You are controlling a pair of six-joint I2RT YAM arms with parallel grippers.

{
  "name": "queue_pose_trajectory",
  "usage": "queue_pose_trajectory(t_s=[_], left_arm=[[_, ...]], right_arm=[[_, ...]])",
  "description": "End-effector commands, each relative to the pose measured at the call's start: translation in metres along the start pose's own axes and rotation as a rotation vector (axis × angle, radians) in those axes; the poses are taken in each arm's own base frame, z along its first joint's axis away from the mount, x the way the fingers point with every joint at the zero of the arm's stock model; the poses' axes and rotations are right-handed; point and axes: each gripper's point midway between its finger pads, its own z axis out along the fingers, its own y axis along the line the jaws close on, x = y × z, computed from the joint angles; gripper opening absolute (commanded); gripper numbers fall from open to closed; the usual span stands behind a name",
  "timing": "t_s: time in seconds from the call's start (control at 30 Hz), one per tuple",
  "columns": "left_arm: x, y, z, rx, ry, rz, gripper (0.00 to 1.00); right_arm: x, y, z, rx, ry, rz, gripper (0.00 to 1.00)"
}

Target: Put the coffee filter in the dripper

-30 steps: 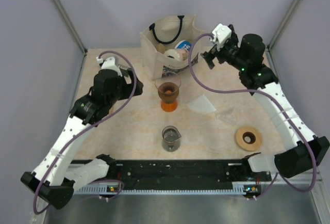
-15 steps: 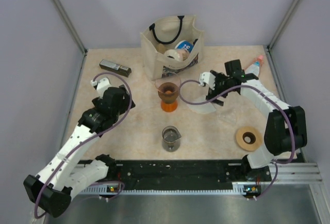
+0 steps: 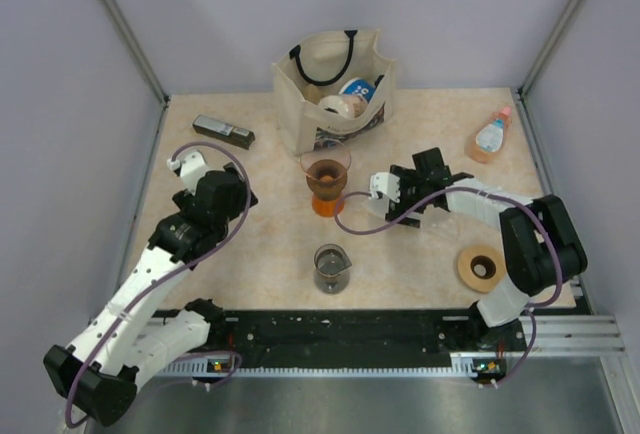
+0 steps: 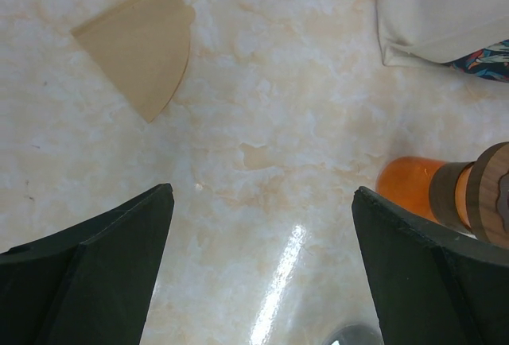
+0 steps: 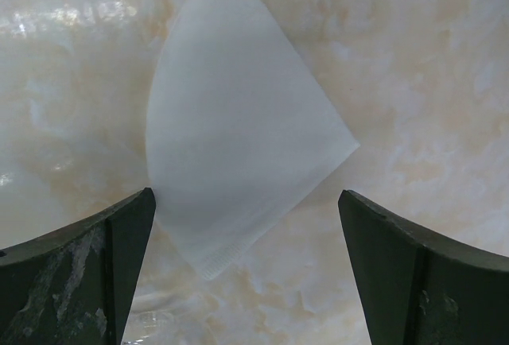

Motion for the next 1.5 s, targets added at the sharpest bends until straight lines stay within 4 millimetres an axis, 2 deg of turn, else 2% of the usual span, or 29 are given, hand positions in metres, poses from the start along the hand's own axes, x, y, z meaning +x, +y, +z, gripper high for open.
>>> queue_pose_trajectory(t_s=[0.0, 0.43, 0.63, 0.9, 1.13, 1.23, 1.37, 1.47], left_arm=[[-0.014, -0.003, -0.003, 0.024, -0.063, -0.037, 0.99], [-0.014, -0.007, -0.001, 0.031, -0.057, -0.027, 0.99], [-0.017, -0.008, -0.002, 0.034, -0.063, -0.02, 0.99], [-0.014, -0.01, 0.002, 0.022, -0.044, -0.003, 0.99], [-0.013, -0.011, 0.004, 0.017, -0.038, -0.002, 0.99], [-0.011, -0.011, 0.006, 0.013, -0.035, 0.004, 0.99], [-0.01, -0.012, 0.008, 0.009, -0.022, 0.014, 0.99], [-0.01, -0.013, 0.009, 0.009, -0.022, 0.016, 0.99]], right_arm=[[-0.006, 0.002, -0.001, 0.023, -0.048, -0.095, 0.99], [-0.034, 0.017, -0.017, -0.047, -0.174, -0.104, 0.99], [-0.013, 0.016, 0.001, -0.03, -0.104, -0.096, 0.98], [-0.005, 0.02, 0.008, -0.021, -0.094, -0.135, 0.96], [-0.005, 0.004, 0.006, 0.075, -0.089, -0.16, 0.8], [-0.013, 0.004, 0.003, 0.078, -0.123, -0.152, 0.68], [-0.018, 0.004, 0.001, 0.08, -0.146, -0.149, 0.47], [-0.018, 0.002, 0.002, 0.085, -0.146, -0.147, 0.42]])
